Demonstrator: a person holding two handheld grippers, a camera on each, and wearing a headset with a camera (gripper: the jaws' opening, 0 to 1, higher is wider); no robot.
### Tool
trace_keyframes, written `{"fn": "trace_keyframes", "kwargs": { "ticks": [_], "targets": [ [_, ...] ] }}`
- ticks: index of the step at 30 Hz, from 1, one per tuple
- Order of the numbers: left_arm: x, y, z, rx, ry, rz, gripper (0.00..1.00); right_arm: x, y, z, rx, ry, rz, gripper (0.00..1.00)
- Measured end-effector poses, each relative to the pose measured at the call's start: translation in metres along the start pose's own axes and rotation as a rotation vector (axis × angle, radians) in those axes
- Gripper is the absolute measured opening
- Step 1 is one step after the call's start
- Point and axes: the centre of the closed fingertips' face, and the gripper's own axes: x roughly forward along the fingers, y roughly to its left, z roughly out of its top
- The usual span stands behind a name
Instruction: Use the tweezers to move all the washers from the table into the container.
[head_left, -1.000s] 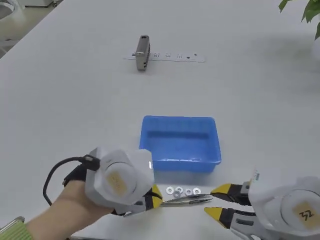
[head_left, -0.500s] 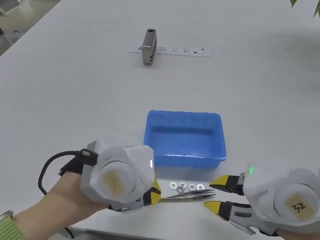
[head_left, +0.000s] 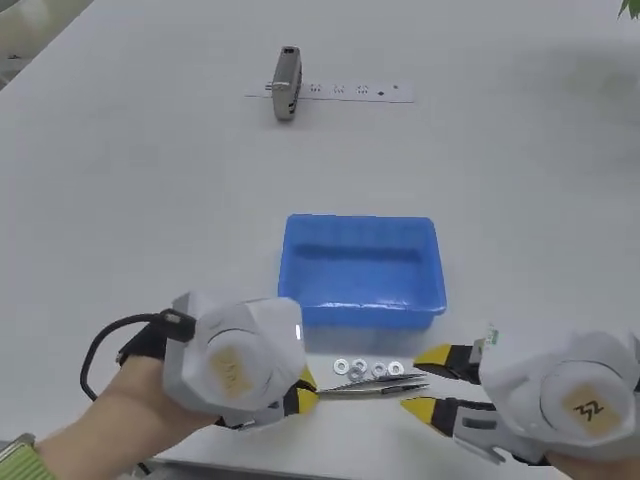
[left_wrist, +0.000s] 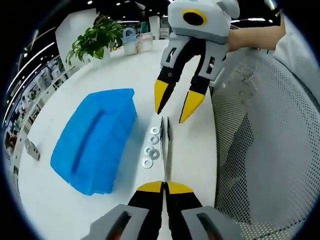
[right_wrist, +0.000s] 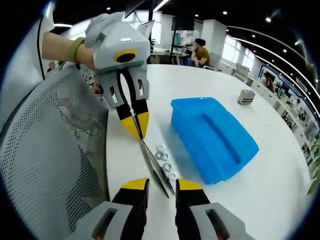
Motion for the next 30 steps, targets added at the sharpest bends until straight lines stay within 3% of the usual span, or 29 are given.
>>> {"fn": "trace_keyframes", "kwargs": {
  "ticks": [2, 8, 14, 20, 23, 30],
  "targets": [
    [-0.008, -0.006, 0.008, -0.003, -0.004, -0.024, 0.00, 0.001, 0.001, 0.001, -0.013, 0.000, 0.009, 0.17],
    [-0.037, -0.007, 0.039, 0.030, -0.061, -0.003, 0.00, 0.007, 0.011, 0.005, -0.065, 0.001, 0.065, 0.17],
    [-0.057, -0.015, 0.061, 0.080, -0.099, 0.004, 0.00, 0.015, 0.024, 0.014, -0.153, 0.004, 0.095, 0.13],
    [-0.064, -0.020, 0.070, 0.097, -0.096, -0.003, 0.00, 0.024, 0.030, 0.026, -0.173, -0.036, 0.122, 0.07],
    [-0.069, -0.016, 0.072, 0.097, -0.088, 0.001, 0.00, 0.026, 0.030, 0.035, -0.124, -0.081, 0.146, 0.06],
    [-0.077, 0.001, 0.072, 0.083, -0.060, 0.008, 0.00, 0.030, 0.019, 0.051, -0.070, -0.148, 0.146, 0.07]
  ]
}}
